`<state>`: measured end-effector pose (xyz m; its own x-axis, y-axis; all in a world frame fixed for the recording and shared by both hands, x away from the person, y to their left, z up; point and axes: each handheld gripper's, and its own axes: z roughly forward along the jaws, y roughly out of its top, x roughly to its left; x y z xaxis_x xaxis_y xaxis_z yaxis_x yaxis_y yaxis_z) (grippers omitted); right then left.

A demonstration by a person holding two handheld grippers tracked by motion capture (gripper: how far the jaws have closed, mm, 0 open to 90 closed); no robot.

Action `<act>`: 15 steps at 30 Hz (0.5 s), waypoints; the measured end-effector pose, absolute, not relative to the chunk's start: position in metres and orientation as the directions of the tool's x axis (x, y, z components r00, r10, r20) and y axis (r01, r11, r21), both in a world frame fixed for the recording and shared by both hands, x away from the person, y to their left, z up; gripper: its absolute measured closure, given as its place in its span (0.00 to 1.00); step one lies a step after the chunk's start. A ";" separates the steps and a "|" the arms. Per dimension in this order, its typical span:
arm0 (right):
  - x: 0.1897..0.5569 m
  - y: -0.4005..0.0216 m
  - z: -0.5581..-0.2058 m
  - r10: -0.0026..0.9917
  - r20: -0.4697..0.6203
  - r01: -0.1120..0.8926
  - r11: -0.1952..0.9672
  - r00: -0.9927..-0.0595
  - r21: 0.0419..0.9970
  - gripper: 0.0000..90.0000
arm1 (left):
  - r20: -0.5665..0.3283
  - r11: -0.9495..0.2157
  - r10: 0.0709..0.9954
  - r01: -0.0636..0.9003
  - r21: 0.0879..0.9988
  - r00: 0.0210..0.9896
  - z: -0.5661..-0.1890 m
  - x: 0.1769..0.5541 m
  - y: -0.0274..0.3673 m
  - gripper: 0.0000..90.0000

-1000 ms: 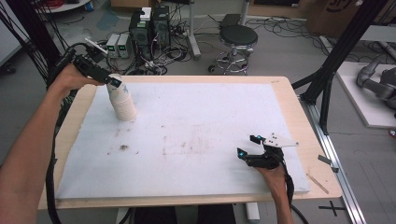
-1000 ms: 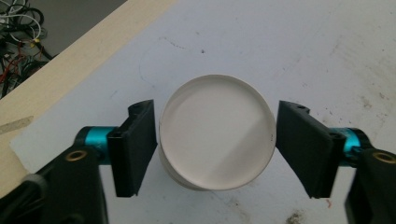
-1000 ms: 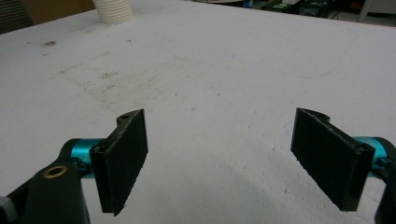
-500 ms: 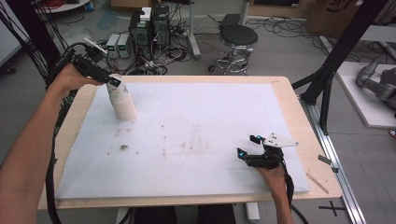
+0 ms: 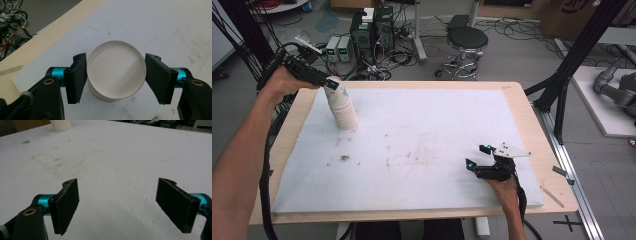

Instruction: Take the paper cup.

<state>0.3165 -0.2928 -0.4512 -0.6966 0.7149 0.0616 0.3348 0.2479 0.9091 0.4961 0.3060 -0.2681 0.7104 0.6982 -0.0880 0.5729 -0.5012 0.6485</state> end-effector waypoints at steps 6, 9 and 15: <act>0.316 -0.293 -0.451 0.715 0.058 0.333 0.251 -0.697 0.909 0.21 | -0.085 -0.492 0.696 0.560 0.667 0.713 -0.253 0.493 0.307 0.41; 0.316 -0.292 -0.451 0.715 0.065 0.339 0.248 -0.696 0.907 0.21 | -0.070 -0.488 0.694 0.539 0.686 0.717 -0.237 0.489 0.307 0.41; 0.316 -0.292 -0.451 0.716 0.063 0.338 0.249 -0.696 0.908 0.21 | -0.053 -0.474 0.692 0.508 0.720 0.720 -0.205 0.480 0.308 0.41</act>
